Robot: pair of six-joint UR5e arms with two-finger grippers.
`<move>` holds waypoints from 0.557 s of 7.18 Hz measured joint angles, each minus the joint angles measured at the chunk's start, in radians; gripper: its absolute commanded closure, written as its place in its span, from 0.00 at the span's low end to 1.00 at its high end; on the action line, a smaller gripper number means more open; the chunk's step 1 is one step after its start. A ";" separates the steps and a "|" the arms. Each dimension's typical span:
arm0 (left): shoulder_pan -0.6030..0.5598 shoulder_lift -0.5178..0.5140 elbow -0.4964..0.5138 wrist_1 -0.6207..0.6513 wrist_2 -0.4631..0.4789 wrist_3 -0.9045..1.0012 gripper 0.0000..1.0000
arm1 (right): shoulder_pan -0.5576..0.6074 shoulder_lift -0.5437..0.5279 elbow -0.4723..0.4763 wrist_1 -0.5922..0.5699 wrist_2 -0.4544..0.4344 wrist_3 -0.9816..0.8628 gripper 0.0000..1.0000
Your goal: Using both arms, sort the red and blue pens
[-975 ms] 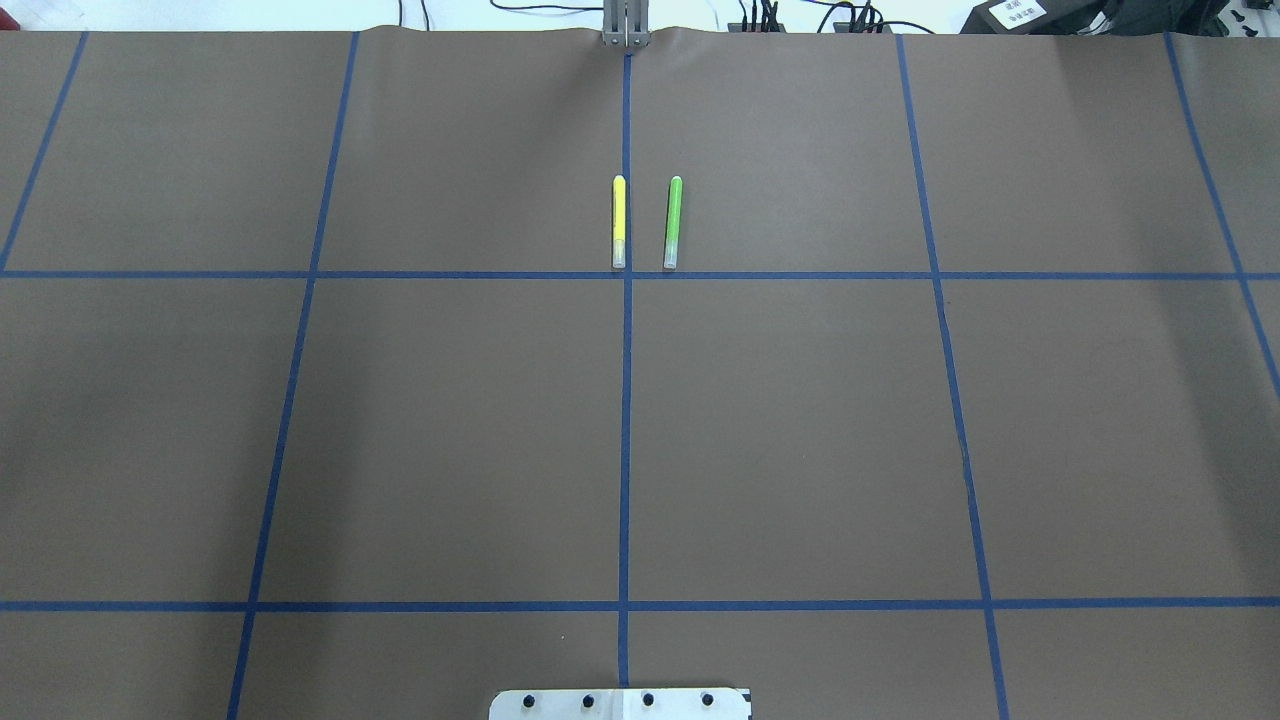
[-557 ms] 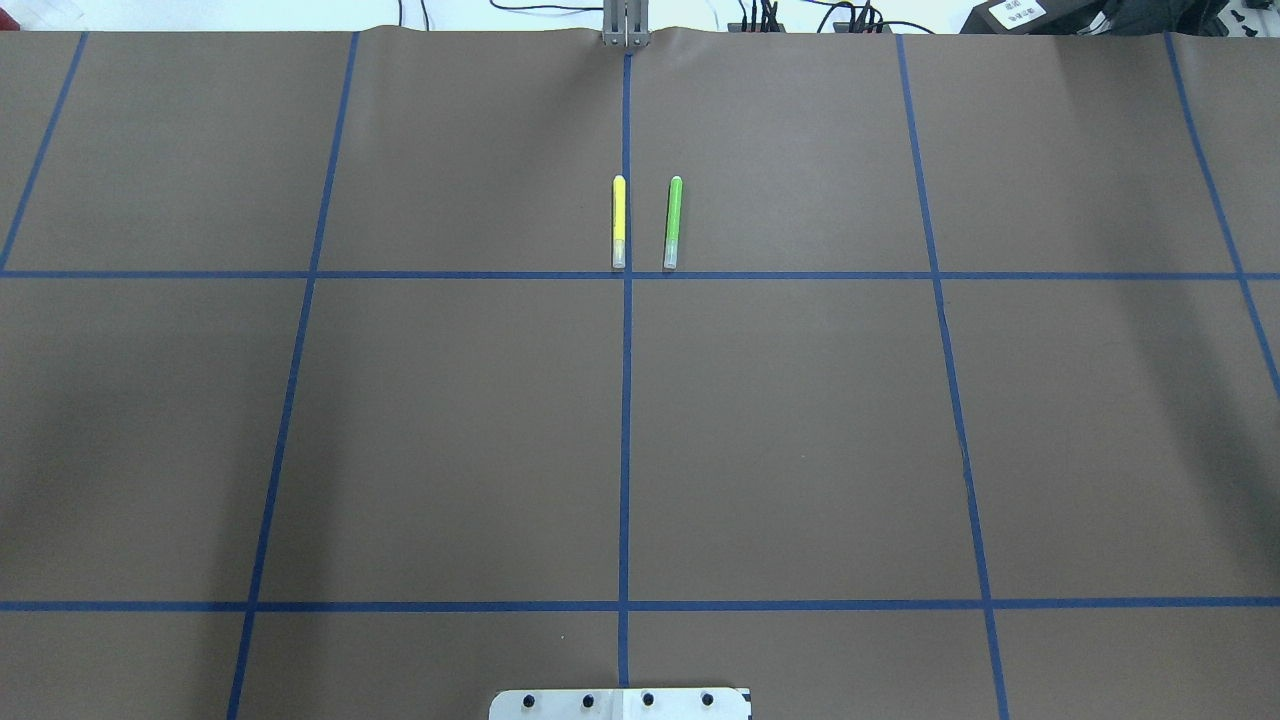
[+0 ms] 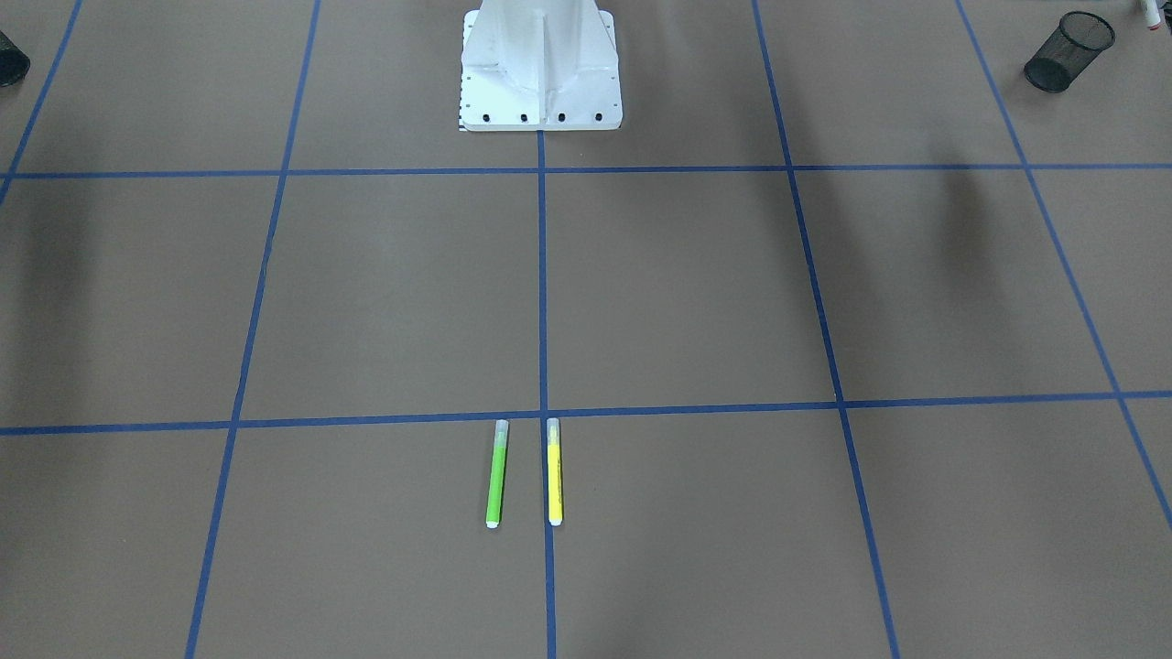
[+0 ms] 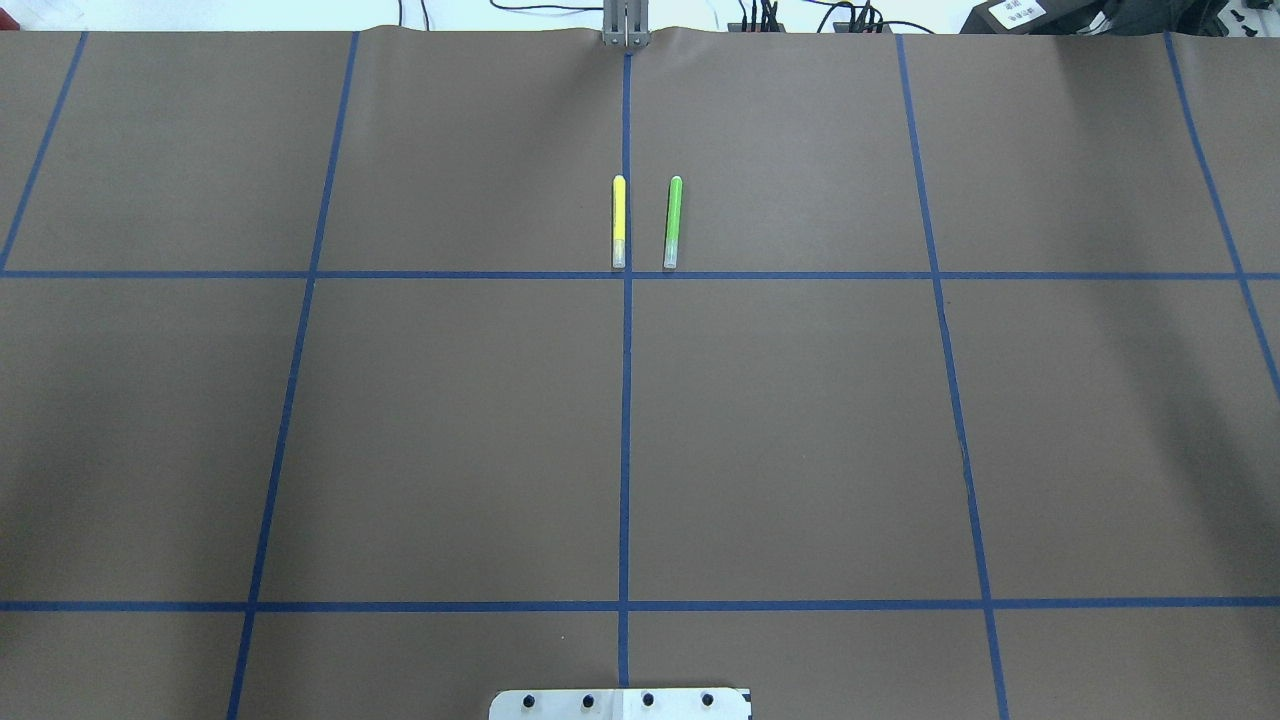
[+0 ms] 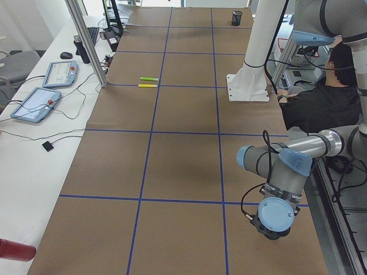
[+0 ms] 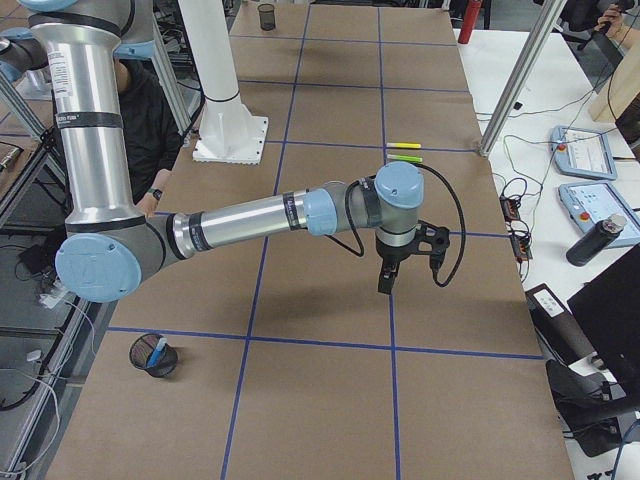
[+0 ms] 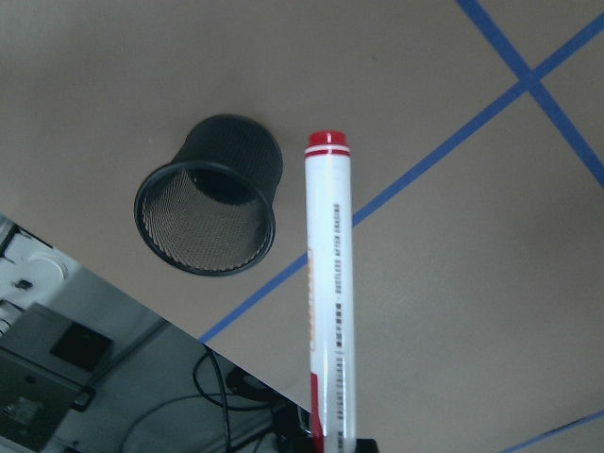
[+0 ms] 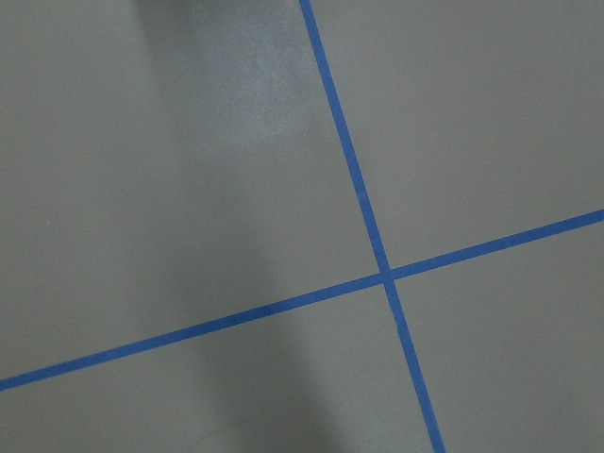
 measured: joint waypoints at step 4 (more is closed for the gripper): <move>-0.047 0.021 0.150 0.016 0.001 0.005 1.00 | -0.029 0.001 0.035 0.001 0.005 0.059 0.01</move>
